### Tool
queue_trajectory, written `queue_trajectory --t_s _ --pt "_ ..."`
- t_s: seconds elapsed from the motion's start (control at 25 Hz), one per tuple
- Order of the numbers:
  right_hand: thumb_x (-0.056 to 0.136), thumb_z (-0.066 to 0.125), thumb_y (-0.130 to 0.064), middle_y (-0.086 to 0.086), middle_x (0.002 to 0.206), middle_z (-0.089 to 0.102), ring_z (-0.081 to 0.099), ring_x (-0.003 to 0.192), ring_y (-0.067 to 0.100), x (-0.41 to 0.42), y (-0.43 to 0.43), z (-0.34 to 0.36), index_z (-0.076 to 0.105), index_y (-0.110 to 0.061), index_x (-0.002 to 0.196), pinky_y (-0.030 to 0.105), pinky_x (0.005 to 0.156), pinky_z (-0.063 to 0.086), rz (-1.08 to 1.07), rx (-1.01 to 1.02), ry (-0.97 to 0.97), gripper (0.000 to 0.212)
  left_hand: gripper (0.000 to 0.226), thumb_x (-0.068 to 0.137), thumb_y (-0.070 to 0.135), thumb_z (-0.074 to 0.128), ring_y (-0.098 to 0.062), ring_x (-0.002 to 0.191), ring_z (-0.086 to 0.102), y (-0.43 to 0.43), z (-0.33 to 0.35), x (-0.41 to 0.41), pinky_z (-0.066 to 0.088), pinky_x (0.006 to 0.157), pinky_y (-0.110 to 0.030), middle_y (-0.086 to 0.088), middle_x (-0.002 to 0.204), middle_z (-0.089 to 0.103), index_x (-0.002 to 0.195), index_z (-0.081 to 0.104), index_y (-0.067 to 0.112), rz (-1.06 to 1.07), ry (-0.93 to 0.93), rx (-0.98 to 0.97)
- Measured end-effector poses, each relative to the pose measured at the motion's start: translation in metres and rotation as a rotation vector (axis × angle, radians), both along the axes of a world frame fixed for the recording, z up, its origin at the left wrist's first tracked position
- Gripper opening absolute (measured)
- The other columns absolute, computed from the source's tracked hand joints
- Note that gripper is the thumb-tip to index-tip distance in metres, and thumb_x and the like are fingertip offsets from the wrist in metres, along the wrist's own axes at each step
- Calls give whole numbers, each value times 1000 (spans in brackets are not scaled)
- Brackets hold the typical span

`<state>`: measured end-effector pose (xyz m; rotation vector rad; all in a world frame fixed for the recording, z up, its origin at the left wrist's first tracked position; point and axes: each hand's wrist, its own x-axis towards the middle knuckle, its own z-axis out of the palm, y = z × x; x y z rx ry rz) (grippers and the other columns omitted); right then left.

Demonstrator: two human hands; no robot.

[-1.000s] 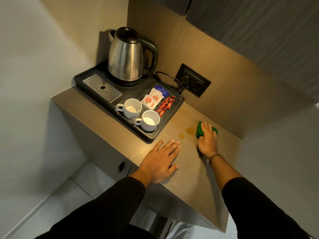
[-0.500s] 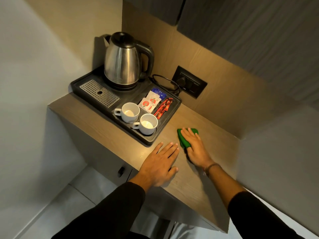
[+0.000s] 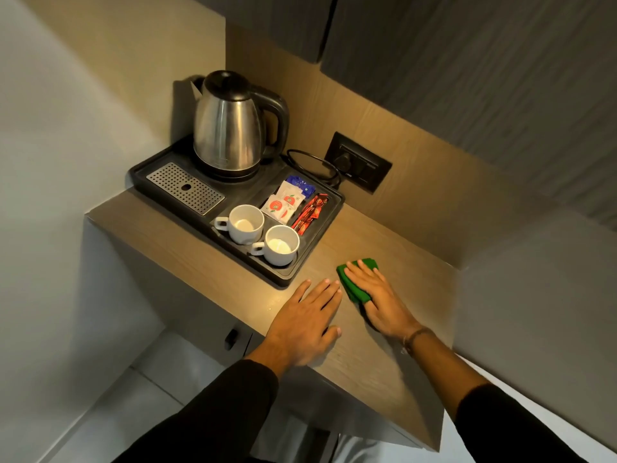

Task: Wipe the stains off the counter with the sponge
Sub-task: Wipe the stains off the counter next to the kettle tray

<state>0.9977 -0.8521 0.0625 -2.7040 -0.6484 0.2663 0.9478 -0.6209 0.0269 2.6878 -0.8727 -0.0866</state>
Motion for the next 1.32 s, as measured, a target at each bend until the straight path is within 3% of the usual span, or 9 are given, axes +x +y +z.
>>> queue_trajectory --t_s 0.12,0.28,0.52,0.64,0.76,0.96,1.12,1.24,1.32 --pt "79 38 2 -8 167 24 8 157 15 -19 -47 2 26 -33 157 41 128 -1 15 11 -16 86 72 108 56 28 -21 161 0 -1 -1 0 7 131 -54 -7 177 10 165 12 14 5 -5 -9" --pt "77 45 15 4 165 27 13 156 26 21 -9 15 34 -19 155 47 127 4 -231 14 0 86 72 108 56 28 -21 161 1 1 0 0 8 130 -54 -6 177 10 165 12 15 2 -11 -4" --pt "83 39 0 -6 168 23 8 157 16 -65 -31 1 25 -31 158 38 127 -2 -80 30 -24 81 75 106 57 25 -21 161 -2 0 -4 1 7 130 -53 -7 177 9 166 11 14 4 -16 -6" --pt "81 38 1 6 165 29 15 156 29 -57 -72 11 35 -15 154 50 127 6 -302 62 -54 74 74 107 58 24 -21 161 -3 -1 -4 2 6 131 -53 -6 177 8 166 9 15 -7 -10 -14" --pt "85 45 14 12 164 28 17 155 33 -3 -46 24 37 -10 152 48 127 8 -653 56 -19 72 74 107 57 23 -22 161 -2 0 -3 1 5 131 -53 -6 177 7 166 8 14 -11 -5 -10" --pt "83 43 4 -4 167 25 7 157 16 -74 3 -2 26 -28 157 40 127 -2 -316 53 -54 83 75 105 55 24 -23 161 1 0 -2 0 6 131 -54 -8 177 11 165 12 13 -15 -12 -19" --pt "79 44 8 2 164 31 17 155 26 -100 -49 5 33 -21 155 55 126 12 -487 65 -102 82 75 105 55 24 -24 161 0 -1 -1 1 4 131 -53 -8 177 9 166 10 13 -10 -2 -12" --pt "80 49 17 11 163 31 19 154 34 -66 -17 23 37 -12 152 55 125 11 -762 71 -46 79 76 104 54 25 -25 161 3 0 1 0 9 130 -56 -10 177 11 165 12 11 -18 1 -4" --pt "81 49 12 5 166 27 12 156 26 -80 21 18 32 -17 155 49 128 5 -649 101 -46 81 75 105 53 27 -26 161 5 0 2 0 10 130 -56 -11 176 12 165 14 9 -22 -1 -9"
